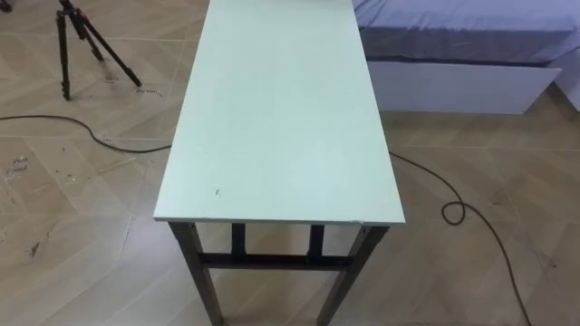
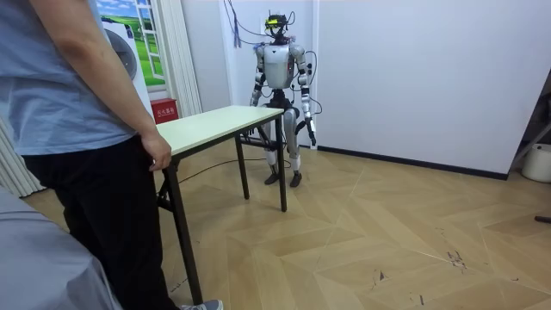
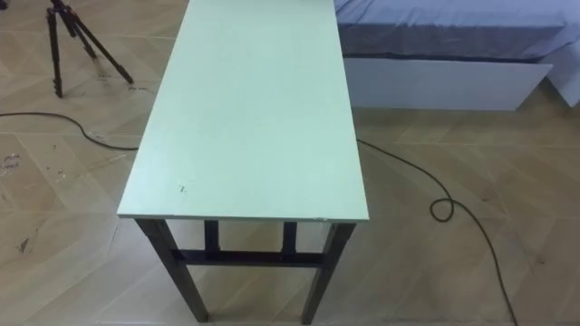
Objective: Move table with human
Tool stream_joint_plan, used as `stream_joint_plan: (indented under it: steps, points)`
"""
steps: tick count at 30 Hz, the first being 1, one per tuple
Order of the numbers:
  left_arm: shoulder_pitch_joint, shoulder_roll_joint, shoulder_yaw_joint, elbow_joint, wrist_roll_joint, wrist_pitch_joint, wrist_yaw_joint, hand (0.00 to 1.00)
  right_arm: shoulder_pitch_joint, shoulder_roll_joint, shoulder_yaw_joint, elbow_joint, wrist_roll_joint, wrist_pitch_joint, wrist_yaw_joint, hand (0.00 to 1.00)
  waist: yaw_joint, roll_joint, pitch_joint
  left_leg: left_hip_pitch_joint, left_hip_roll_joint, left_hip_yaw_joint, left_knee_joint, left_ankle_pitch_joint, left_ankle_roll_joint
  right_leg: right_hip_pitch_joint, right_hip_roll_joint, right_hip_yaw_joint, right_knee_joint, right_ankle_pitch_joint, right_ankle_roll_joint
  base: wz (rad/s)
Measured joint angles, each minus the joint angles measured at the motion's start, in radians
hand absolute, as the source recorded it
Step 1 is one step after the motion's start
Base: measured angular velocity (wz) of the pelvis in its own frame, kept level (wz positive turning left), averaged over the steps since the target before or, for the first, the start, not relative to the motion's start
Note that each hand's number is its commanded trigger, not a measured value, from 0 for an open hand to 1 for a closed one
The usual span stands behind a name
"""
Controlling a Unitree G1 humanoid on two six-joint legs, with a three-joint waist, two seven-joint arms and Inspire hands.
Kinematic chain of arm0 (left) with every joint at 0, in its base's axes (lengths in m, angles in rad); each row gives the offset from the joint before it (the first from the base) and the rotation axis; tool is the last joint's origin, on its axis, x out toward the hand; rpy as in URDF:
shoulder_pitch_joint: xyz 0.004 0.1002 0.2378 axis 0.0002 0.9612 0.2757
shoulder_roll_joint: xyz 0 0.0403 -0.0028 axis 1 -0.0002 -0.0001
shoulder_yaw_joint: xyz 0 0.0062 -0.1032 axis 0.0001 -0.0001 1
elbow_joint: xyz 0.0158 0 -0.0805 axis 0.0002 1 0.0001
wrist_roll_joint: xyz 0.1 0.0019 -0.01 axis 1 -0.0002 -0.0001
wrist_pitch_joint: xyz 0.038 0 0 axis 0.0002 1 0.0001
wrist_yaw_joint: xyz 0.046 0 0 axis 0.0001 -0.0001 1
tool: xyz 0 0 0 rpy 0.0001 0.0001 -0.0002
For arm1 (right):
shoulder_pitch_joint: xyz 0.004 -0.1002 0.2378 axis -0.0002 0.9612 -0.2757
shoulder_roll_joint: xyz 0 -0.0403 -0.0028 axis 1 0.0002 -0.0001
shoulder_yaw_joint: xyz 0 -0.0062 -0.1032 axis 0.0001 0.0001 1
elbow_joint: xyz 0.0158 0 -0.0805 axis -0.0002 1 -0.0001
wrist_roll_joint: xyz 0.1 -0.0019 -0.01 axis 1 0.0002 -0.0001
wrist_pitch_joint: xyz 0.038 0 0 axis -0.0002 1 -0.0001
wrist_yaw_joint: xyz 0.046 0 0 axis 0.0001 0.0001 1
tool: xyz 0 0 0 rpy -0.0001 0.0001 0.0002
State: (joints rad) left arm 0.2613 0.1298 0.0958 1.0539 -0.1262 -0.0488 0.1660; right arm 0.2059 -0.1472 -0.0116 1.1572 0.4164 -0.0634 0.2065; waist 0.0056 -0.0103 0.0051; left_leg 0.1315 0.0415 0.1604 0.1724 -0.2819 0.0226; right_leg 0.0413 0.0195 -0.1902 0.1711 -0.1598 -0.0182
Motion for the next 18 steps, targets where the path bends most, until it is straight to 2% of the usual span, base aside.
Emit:
stream_joint_plan:
  steps: [8, 18]
  points:
    - [-0.008, 0.001, 0.001, 0.033, -0.003, 0.007, -0.008, 0.0, -0.026, 0.0, -0.004, 0.02, -0.049, 0.0, -0.012, 0.0, -0.001, 0.0, 0.0001, -0.001, 0.0, 0.0, -0.001, 0.0, 0.0, -0.003, 0.0, 0.002, 0.0, 0.0, 0.0, 0.0]
    - [-0.009, 0.004, 0.002, 0.09, -0.216, 0.015, -0.153, 0.0, -0.051, -0.005, -0.014, 0.053, -0.073, 0.009, 0.031, 0.0, 0.0, 0.001, 0.0011, 0.0, 0.002, -0.009, -0.003, 0.0, 0.0, 0.0, -0.005, 0.0, -0.003, 0.0, 0.0, 0.0]
